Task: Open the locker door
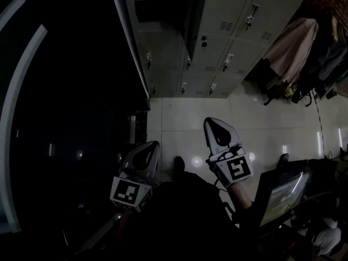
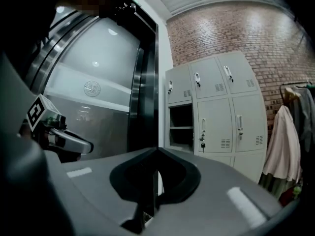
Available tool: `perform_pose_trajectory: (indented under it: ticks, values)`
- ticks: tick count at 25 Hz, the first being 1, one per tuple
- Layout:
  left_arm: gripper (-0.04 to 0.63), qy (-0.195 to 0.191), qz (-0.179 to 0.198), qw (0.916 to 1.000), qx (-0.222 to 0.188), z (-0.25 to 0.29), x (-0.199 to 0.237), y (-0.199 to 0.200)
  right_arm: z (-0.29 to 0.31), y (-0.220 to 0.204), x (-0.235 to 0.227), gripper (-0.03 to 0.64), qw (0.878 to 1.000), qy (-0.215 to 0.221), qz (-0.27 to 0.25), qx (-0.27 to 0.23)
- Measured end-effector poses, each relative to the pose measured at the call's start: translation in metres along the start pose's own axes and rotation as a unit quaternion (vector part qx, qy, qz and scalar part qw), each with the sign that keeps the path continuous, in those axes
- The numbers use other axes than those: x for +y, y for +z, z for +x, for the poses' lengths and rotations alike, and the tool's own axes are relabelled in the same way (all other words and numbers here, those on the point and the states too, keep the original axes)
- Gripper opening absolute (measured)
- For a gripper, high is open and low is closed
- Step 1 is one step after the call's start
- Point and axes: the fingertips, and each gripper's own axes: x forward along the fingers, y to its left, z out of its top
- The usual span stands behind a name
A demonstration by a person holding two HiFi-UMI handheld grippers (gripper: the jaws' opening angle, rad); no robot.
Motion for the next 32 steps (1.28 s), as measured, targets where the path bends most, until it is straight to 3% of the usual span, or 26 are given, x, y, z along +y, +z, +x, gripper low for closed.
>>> perform_pose_trajectory:
  ticks: [8,14,21,32]
  values:
    - [0.015,-0.015,-0.015,0.9998,0.0,-0.103,-0.048,-0.039,-0.089,-0.003,0.093,0.0,1.0,-0.01,-0.003,-0.001]
    - [0.015,-0.04,-0.015,0.9991,-0.001,-0.144,-0.084,-0.058,-0.138,-0.007,0.135,0.0,1.0,-0.018,-0.006,0.007]
    - [0.015,-0.058,-0.002,0.9982,-0.013,-0.154,-0.102,-0.057,-0.159,0.004,0.147,0.0,1.0,-0.023,-0.003,-0.01]
    - [0.015,-0.054,-0.003,0.9984,-0.013,-0.154,-0.108,-0.06,-0.163,0.006,0.146,0.0,1.0,-0.012,-0.021,-0.018]
